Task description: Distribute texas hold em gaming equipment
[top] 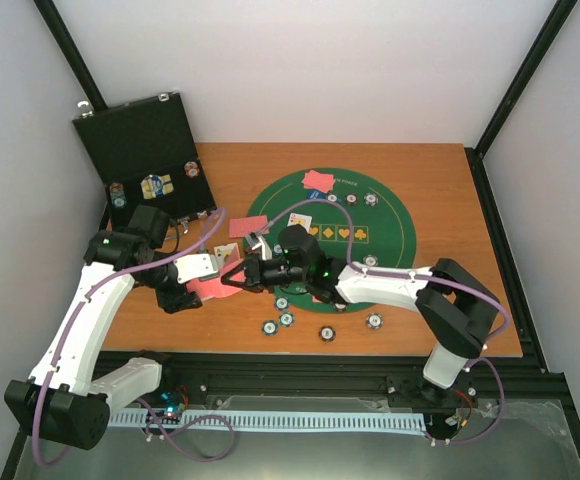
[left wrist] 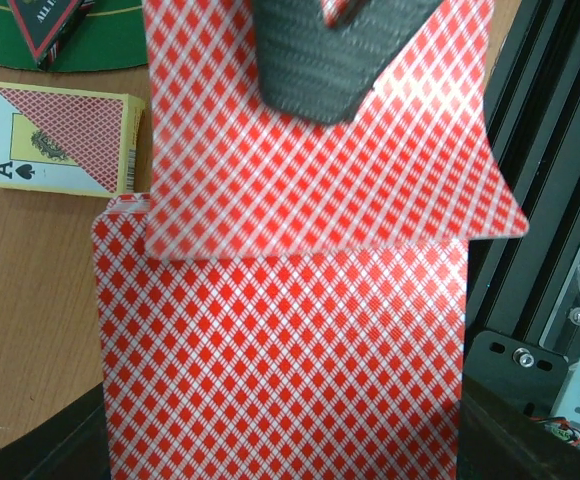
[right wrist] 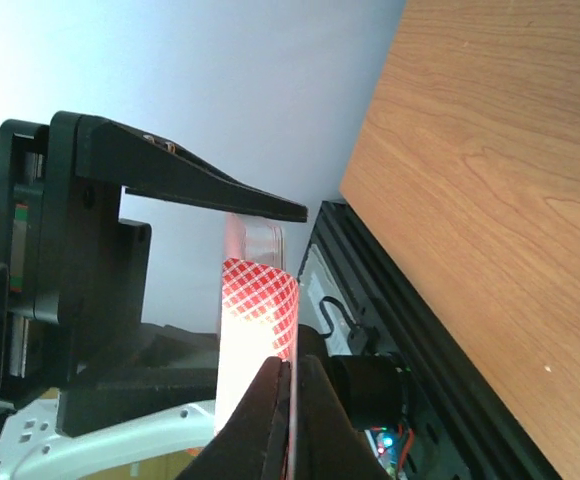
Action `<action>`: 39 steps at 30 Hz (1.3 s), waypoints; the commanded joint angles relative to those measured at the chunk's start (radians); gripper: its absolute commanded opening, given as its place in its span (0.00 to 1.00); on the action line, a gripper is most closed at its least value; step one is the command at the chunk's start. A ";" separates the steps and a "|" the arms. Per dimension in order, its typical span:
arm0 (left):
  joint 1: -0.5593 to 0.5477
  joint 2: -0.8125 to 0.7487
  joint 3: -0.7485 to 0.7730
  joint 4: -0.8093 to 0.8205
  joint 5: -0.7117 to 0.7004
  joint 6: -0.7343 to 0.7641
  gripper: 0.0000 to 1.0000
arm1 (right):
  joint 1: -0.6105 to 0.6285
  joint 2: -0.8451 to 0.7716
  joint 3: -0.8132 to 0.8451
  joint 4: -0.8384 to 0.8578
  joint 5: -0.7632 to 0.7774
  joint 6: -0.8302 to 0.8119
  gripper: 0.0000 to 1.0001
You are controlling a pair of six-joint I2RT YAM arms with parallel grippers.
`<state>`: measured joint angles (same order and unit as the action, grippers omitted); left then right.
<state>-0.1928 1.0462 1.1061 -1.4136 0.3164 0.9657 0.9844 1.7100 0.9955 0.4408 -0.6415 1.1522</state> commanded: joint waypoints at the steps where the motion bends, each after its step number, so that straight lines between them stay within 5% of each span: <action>1: -0.004 -0.005 0.032 0.012 0.039 0.012 0.27 | -0.005 -0.054 -0.021 -0.127 0.024 -0.056 0.03; 6: -0.004 -0.005 0.035 0.007 0.036 0.012 0.27 | -0.075 -0.135 -0.012 -0.310 0.036 -0.167 0.03; 10: -0.005 -0.006 0.041 0.002 0.037 0.011 0.28 | -0.184 -0.200 0.081 -0.652 0.141 -0.382 0.03; 14: -0.005 -0.004 0.039 0.002 0.041 0.008 0.28 | -0.272 -0.164 0.251 -1.019 0.377 -0.641 0.03; 19: -0.004 -0.009 0.034 0.002 0.037 0.007 0.28 | -0.285 -0.014 0.432 -1.218 0.824 -0.901 0.03; 28: -0.004 0.000 0.035 0.000 0.039 -0.002 0.28 | -0.263 0.202 0.495 -1.067 1.366 -1.305 0.03; 39: -0.004 0.016 0.045 0.004 0.029 -0.007 0.28 | -0.255 0.377 0.505 -0.801 1.418 -1.571 0.03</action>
<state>-0.1928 1.0592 1.1065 -1.4124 0.3370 0.9642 0.7200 2.0106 1.4834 -0.4732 0.7158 -0.2893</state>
